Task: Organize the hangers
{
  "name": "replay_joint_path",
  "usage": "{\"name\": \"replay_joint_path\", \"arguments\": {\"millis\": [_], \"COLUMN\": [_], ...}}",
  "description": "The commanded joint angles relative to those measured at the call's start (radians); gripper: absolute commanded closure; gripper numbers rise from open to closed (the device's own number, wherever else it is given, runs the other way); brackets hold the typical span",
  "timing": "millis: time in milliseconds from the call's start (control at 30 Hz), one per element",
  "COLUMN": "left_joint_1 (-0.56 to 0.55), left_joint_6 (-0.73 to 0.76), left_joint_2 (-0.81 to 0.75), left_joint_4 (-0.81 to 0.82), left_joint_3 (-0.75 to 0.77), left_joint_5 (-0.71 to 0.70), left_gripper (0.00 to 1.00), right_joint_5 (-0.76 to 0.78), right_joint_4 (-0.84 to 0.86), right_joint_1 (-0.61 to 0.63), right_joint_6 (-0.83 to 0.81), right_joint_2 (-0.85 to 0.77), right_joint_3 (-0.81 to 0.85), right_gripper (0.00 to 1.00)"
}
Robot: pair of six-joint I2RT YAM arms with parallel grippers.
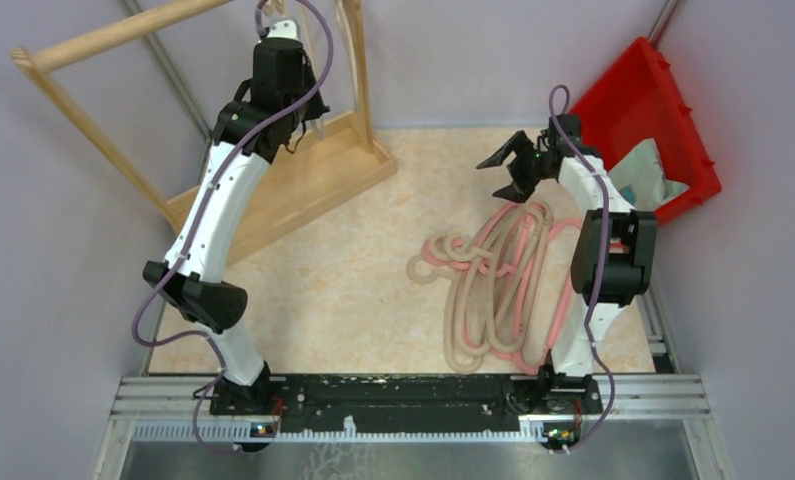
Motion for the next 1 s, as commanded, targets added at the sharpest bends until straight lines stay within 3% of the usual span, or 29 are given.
{"name": "replay_joint_path", "arguments": {"millis": [0,200,333,567,833,967], "left_joint_1": [0.056,0.152,0.2,0.215,0.213,0.213], "left_joint_6": [-0.07,-0.097,-0.1,-0.084,-0.082,-0.068], "left_joint_2": [-0.008,-0.074,-0.068,0.004,0.022,0.0], "left_joint_4": [-0.111,-0.145,-0.176,-0.202,-0.168,-0.124], "left_joint_3": [0.014,-0.078,-0.049,0.041,-0.005,-0.027], "left_joint_5": [-0.018,0.0,0.02,0.052,0.137,0.162], "left_gripper": [1.0,1.0,1.0,1.0,1.0,0.85], "right_joint_5": [-0.009,-0.013,-0.017,-0.022,-0.021,-0.022], "right_joint_4": [0.024,0.028,0.034,0.033,0.031,0.033], "right_joint_1": [-0.006,-0.007,-0.006,-0.006,-0.006,-0.007], "right_joint_6": [0.009,0.011,0.014,0.01,0.008,0.011], "right_joint_2": [-0.043,-0.037,-0.033,-0.029,-0.032,-0.032], "right_joint_3": [0.043,0.051,0.053,0.046,0.035,0.035], "right_gripper": [0.2,0.21,0.21,0.21,0.21,0.21]}}
